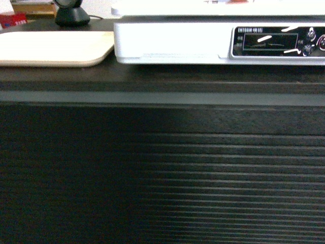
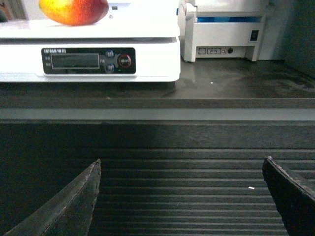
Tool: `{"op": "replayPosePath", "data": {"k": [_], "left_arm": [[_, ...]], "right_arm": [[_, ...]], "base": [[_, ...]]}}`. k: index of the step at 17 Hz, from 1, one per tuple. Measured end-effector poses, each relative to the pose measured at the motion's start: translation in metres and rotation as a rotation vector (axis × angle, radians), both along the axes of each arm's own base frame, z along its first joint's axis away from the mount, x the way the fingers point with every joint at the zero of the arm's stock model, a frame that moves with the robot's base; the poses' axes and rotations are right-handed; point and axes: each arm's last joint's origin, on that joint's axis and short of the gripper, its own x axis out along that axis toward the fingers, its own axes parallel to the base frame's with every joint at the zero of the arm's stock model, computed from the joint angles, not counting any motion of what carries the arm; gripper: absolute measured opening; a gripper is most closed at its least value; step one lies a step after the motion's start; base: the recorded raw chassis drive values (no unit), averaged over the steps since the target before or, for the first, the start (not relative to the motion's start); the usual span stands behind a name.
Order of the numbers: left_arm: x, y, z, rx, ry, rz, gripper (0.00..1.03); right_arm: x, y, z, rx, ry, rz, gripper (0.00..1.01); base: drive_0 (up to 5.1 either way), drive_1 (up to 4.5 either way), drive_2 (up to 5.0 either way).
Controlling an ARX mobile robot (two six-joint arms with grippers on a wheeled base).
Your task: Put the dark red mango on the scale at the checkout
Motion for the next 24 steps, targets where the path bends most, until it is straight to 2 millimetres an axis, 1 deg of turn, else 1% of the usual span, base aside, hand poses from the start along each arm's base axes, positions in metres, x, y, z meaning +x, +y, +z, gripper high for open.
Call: {"op": "replayPosePath", "data": {"k": [24], "left_arm": [[0.0,0.0,-0.0003,0.0,0.003,0.0,0.98]], "right_arm": [[0.0,0.0,-0.0002,0.0,0.002,0.0,0.98]], "base": [[0.0,0.0,0.0]]}}
